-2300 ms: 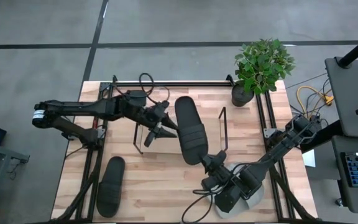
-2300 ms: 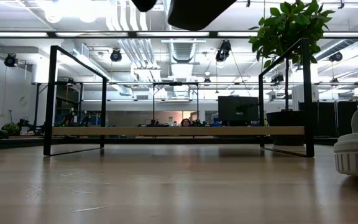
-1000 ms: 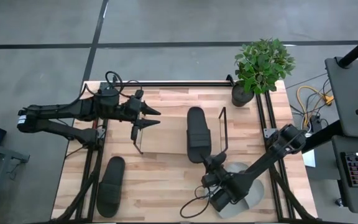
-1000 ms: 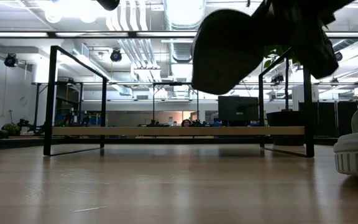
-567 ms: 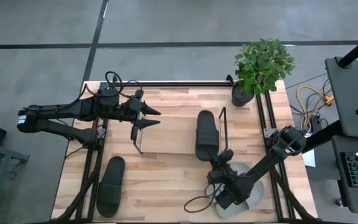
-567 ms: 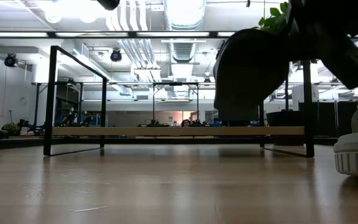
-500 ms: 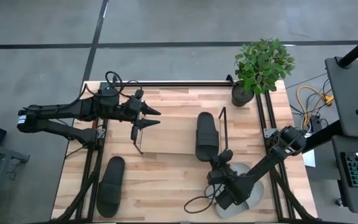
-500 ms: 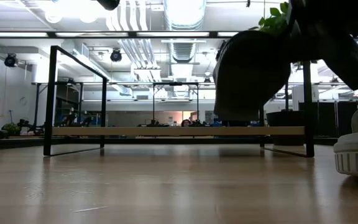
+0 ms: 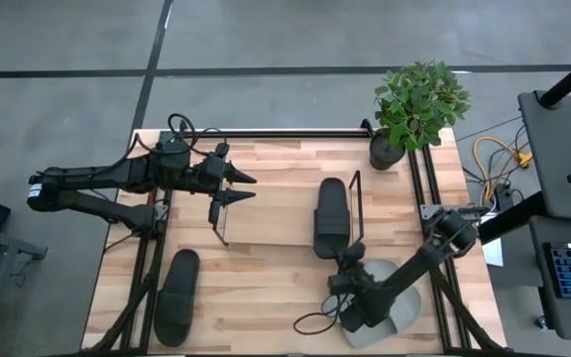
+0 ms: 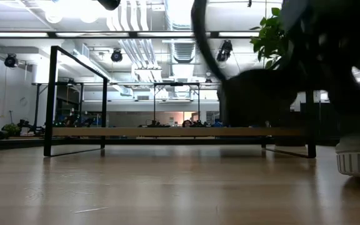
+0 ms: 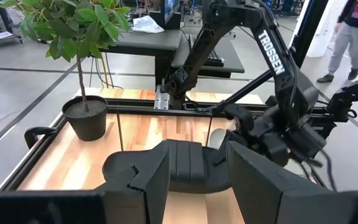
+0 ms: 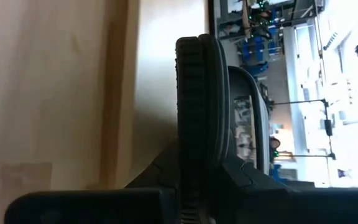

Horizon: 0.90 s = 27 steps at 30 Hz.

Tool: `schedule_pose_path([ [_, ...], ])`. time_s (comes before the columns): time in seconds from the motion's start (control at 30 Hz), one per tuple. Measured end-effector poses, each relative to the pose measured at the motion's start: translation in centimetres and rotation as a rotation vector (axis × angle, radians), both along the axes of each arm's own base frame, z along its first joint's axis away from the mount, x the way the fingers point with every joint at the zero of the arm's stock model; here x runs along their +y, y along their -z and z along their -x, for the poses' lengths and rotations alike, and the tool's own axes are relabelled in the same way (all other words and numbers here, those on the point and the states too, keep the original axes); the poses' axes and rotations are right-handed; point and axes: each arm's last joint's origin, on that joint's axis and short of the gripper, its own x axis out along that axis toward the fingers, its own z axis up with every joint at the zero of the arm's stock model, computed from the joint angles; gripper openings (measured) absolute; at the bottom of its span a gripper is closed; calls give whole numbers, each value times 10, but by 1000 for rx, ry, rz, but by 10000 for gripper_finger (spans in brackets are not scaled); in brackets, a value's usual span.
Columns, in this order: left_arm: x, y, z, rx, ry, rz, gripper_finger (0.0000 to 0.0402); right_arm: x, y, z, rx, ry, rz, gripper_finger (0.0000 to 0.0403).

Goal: Pick and place slides into the shelf
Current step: Put the right black slides on the shelf

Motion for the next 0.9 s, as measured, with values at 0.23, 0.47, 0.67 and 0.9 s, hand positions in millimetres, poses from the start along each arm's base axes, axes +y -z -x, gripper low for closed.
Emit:
schedule_pose_path([
  [0.23, 0, 0, 0, 0, -1, 1, 141, -3, 11, 4, 18, 69, 31, 38],
  [0.47, 0, 3, -5, 13, -1, 5, 141, 3, 2, 12, 2, 83, 2, 38],
  [0.67, 1, 8, -12, 37, -1, 6, 141, 5, 2, 12, 27, 101, -29, 38],
  [0.9, 1, 13, -20, 60, -1, 10, 141, 4, 3, 13, 33, 115, -40, 40],
])
